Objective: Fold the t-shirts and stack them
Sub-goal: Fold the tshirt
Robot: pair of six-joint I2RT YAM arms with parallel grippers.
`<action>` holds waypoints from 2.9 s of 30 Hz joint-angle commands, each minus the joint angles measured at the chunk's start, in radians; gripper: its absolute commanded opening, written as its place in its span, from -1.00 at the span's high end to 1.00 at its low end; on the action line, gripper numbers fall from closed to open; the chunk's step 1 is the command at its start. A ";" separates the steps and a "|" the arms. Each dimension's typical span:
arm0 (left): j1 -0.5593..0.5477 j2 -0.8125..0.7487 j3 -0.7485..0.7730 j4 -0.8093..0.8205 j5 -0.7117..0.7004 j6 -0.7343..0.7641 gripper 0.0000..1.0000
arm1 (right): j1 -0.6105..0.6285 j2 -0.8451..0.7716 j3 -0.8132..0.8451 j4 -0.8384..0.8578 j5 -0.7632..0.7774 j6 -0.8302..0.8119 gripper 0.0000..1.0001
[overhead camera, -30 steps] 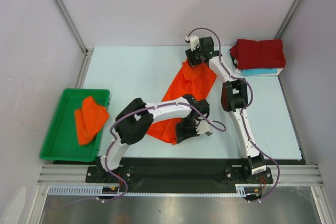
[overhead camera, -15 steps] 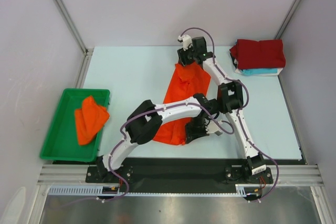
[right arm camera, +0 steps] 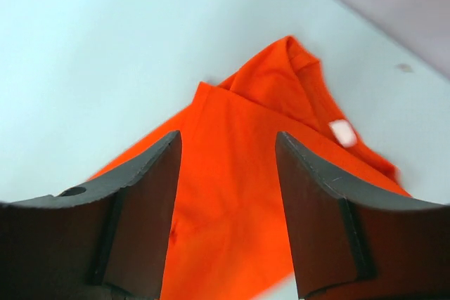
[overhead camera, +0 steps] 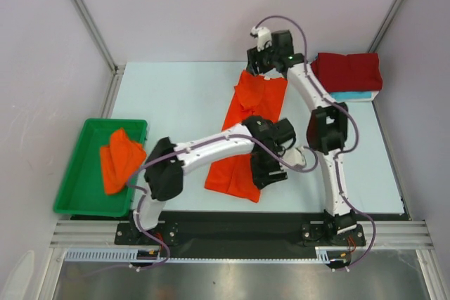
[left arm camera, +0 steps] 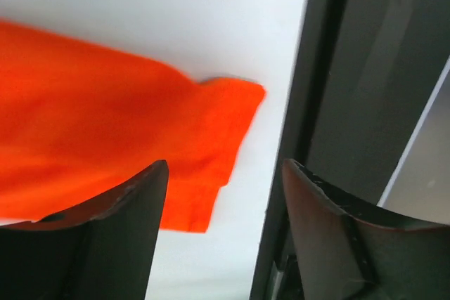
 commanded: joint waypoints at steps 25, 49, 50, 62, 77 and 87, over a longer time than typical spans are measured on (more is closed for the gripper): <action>0.674 0.476 0.678 0.267 0.176 -0.283 -0.06 | -0.168 -0.903 -0.872 -0.130 -0.053 -0.042 -0.30; 0.708 0.600 0.711 0.286 0.159 -0.292 0.00 | -0.185 -0.817 -0.889 -0.125 -0.076 -0.050 -0.33; 0.708 0.600 0.715 0.284 0.157 -0.292 0.00 | -0.185 -0.817 -0.887 -0.127 -0.077 -0.050 -0.34; 0.717 0.577 0.728 0.281 0.133 -0.263 0.02 | -0.184 -0.778 -0.879 -0.118 -0.085 -0.048 -0.35; 0.729 0.606 0.707 0.273 0.147 -0.262 0.24 | -0.182 -0.740 -0.862 -0.115 -0.082 -0.053 -0.36; 0.731 0.612 0.702 0.253 0.271 -0.232 0.99 | -0.182 -0.718 -0.858 -0.119 -0.083 -0.060 -0.36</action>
